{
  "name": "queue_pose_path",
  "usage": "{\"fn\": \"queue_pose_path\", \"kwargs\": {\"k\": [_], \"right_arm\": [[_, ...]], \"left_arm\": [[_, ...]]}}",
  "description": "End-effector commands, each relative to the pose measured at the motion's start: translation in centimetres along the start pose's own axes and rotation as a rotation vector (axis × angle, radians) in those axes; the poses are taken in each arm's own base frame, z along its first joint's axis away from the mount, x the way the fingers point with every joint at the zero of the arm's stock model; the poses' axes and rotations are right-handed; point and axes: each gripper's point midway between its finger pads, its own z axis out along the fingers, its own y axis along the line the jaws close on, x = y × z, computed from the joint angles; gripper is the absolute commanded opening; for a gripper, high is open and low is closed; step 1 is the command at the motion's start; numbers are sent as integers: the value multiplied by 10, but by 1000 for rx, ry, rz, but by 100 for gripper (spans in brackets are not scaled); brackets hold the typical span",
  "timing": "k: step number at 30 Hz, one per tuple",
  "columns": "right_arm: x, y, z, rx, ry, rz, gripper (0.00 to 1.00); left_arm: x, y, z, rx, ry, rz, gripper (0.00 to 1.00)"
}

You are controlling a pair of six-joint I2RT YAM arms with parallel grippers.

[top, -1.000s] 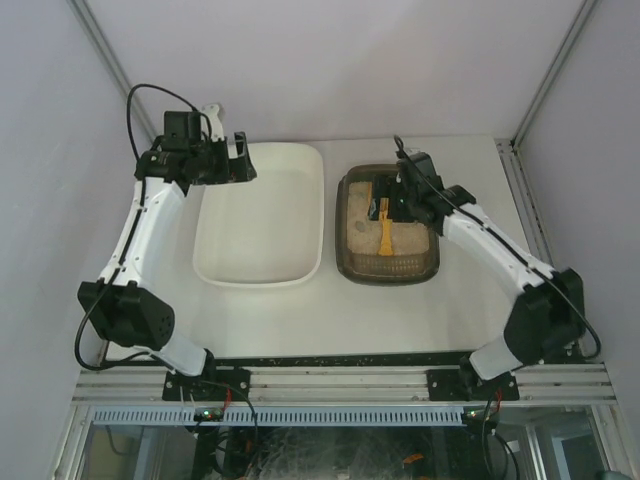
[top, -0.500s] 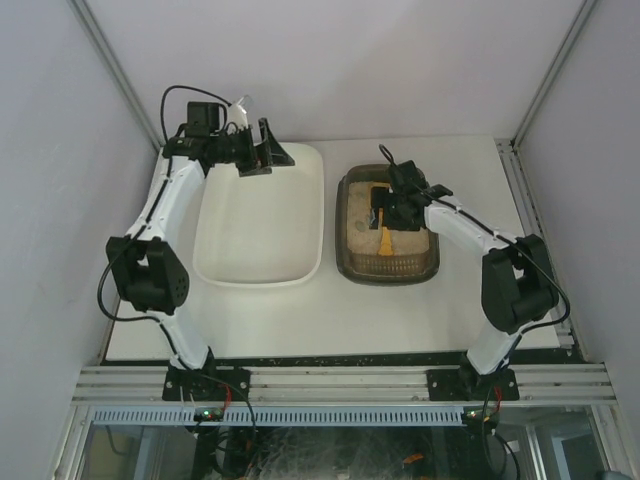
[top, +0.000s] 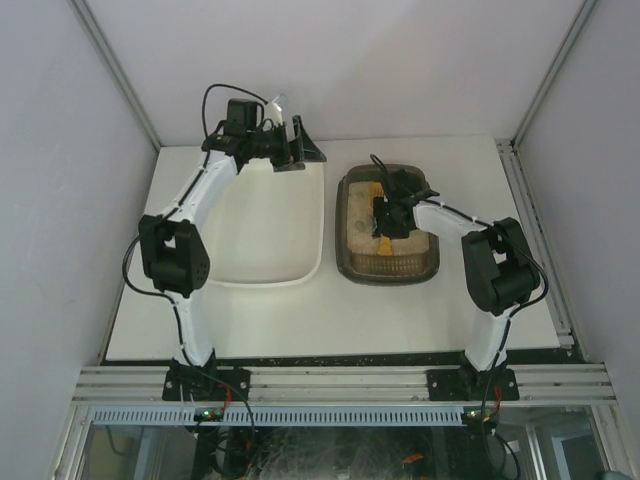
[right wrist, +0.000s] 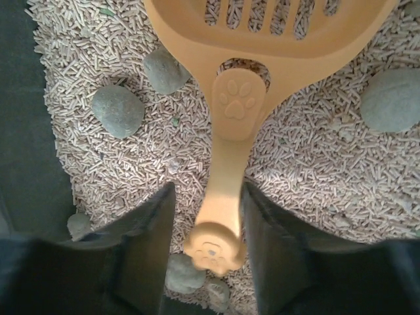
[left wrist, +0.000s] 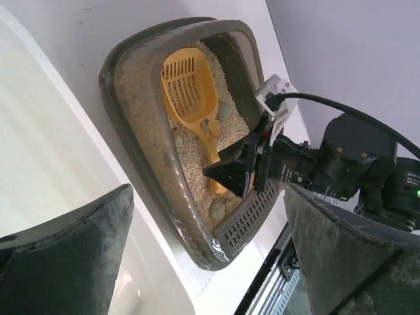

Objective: Clean the litter box

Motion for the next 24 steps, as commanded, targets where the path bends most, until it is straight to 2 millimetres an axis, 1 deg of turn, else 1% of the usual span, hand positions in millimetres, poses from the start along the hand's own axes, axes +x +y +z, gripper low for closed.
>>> {"fn": "queue_pose_path", "kwargs": {"k": [1, 3, 4, 6, 7, 9, 12, 15, 17, 19, 22, 24], "right_arm": [[-17, 3, 3, -28, -55, 14, 39], [-17, 3, 5, -33, -53, 11, 29], [-17, 2, 6, -30, -50, 9, 22], [-17, 1, 5, -20, -45, 4, 2], [-19, -1, 2, -7, -50, 1, 0], [-27, -2, -9, 7, -75, -9, 0], [-42, -2, -33, 5, -126, -25, 0], [-51, 3, -54, -26, -140, -36, 0], [-51, 7, -65, -45, -126, -47, 0], [-53, 12, -73, -62, -124, -51, 0], [-50, 17, -83, -88, -108, -60, 0], [-47, 21, -87, -99, -101, -68, 0]], "left_arm": [[-22, -18, 9, 27, -63, 25, 100], [-16, -17, 16, 23, -52, 17, 100], [-14, -16, 19, 19, -48, 13, 100], [-10, -16, 25, 16, -37, 9, 100], [-9, -15, 27, 16, -33, 6, 100], [-7, -16, 31, 18, -26, 8, 100], [-10, -19, 32, 23, -22, 27, 100], [-7, -32, 36, 92, 13, 32, 100], [-1, -37, 41, 98, 28, 37, 100], [0, -32, 45, 41, 16, 48, 100], [3, -24, 56, -34, 10, 63, 100], [3, -25, 62, -30, 16, 48, 100]]}}
